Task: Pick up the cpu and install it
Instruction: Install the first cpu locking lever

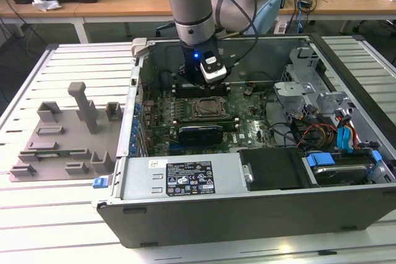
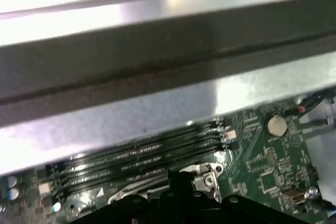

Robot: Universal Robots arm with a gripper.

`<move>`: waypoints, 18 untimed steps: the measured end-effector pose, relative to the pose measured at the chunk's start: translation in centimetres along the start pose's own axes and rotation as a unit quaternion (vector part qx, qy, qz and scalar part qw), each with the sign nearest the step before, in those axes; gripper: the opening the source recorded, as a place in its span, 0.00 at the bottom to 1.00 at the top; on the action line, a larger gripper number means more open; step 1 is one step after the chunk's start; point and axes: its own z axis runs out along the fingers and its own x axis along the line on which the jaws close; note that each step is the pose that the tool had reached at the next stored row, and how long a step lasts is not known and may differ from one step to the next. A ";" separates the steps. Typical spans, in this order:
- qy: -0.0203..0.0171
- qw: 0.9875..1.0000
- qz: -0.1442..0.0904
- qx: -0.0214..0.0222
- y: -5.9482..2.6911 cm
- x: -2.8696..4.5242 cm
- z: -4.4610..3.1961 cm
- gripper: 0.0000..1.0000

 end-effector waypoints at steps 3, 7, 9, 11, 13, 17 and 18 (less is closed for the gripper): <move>0.015 0.999 -0.003 0.029 0.07 -0.29 0.02 0.11; 0.024 0.999 -0.004 0.046 0.12 -0.47 0.05 0.11; 0.024 0.999 -0.004 0.046 0.12 -0.47 0.04 0.11; 0.024 0.999 -0.005 0.048 0.13 -0.48 0.05 0.11; 0.023 0.998 -0.009 0.064 0.12 -0.47 0.04 0.11; 0.023 0.996 -0.025 0.084 0.12 -0.47 0.04 0.11; 0.023 0.996 -0.027 0.084 0.12 -0.48 0.05 0.11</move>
